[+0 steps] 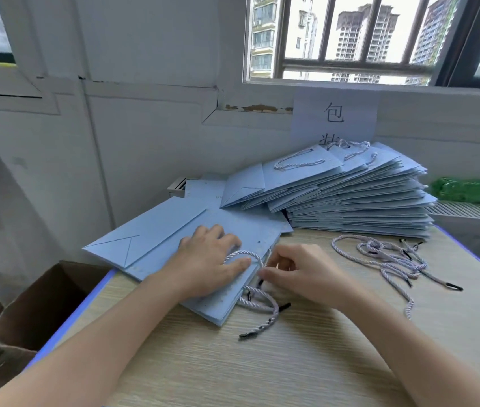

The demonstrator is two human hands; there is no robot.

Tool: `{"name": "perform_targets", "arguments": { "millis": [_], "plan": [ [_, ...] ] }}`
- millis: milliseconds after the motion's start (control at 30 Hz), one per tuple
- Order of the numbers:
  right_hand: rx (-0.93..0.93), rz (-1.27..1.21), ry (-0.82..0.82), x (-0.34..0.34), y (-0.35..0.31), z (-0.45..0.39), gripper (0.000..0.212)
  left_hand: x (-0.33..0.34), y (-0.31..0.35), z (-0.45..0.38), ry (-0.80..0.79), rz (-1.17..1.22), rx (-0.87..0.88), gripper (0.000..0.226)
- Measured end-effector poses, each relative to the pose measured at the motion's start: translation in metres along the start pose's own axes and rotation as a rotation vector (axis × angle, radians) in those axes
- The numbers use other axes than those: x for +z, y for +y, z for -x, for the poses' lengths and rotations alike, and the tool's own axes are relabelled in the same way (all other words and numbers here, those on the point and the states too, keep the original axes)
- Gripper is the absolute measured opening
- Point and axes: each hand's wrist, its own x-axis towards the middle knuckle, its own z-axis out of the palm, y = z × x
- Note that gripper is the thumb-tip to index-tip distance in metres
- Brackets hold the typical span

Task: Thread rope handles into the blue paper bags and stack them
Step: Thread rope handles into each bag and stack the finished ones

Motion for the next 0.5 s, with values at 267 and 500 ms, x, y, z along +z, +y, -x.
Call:
{"name": "perform_targets", "arguments": {
  "millis": [267, 500],
  "plan": [
    [0.054, 0.194, 0.129, -0.008, 0.012, -0.006, 0.010, -0.003, 0.010, 0.004, -0.025, -0.029, 0.025, 0.054],
    [0.010, 0.183, 0.053, -0.027, 0.035, -0.003, 0.013, -0.007, 0.010, 0.007, -0.066, -0.011, 0.058, 0.055]
  ]
}}
